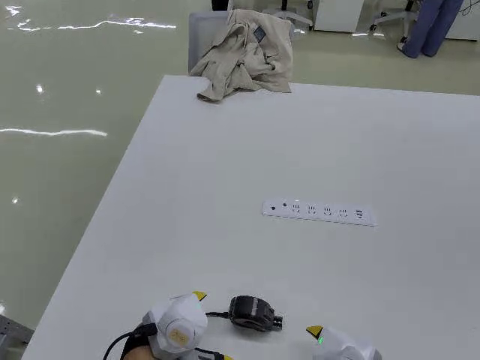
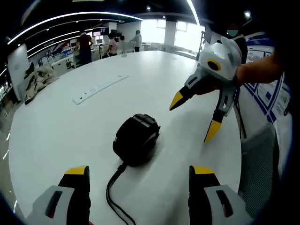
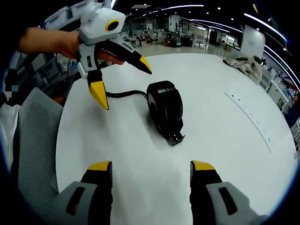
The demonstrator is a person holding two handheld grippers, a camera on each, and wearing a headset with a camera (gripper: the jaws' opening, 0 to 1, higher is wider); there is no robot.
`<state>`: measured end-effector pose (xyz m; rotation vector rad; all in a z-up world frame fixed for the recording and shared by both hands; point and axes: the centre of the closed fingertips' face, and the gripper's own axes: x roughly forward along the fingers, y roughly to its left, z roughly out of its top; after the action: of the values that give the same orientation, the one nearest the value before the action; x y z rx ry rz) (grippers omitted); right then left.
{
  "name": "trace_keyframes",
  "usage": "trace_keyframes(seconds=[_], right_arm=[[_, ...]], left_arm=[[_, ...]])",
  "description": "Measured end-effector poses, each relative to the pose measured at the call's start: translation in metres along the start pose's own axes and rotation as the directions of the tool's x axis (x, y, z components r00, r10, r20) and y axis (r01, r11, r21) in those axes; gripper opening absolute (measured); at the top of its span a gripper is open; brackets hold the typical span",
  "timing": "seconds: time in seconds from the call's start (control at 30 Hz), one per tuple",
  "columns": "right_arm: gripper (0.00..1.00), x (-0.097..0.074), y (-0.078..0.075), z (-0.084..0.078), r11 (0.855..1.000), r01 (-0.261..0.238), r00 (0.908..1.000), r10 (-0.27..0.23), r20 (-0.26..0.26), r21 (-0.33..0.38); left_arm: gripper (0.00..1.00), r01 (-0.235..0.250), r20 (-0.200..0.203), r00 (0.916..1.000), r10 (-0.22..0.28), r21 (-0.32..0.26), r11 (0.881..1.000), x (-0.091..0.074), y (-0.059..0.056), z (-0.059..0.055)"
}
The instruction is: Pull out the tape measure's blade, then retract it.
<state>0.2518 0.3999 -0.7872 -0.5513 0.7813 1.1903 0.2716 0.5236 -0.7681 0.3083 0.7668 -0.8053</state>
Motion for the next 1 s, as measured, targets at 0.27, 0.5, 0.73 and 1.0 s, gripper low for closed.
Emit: trace_keyframes(seconds=[0.27, 0.5, 0.73, 1.0], right_arm=[[0.64, 0.006, -0.009, 0.005, 0.999, -0.013, 0.9999, 0.013, -0.002, -0.046], [0.61, 0.012, -0.017, 0.007, 0.997, -0.03, 0.9995, 0.029, -0.011, -0.067], [0.57, 0.016, -0.023, 0.008, 0.993, -0.049, 0.9987, 0.047, -0.02, -0.106], [0.54, 0.022, -0.032, 0.009, 0.988, -0.059, 0.998, 0.055, -0.031, -0.145]], left_arm=[[0.82, 0.04, -0.014, 0.9991, -0.039, 0.093, 0.995, 0.008, 0.003, 0.007], [0.8, 0.085, -0.016, 0.9964, -0.083, 0.136, 0.987, 0.015, 0.008, 0.012], [0.76, 0.117, -0.031, 0.9931, -0.113, 0.199, 0.973, 0.018, 0.01, 0.014], [0.72, 0.159, -0.041, 0.9873, -0.154, 0.242, 0.957, 0.025, 0.007, 0.018]])
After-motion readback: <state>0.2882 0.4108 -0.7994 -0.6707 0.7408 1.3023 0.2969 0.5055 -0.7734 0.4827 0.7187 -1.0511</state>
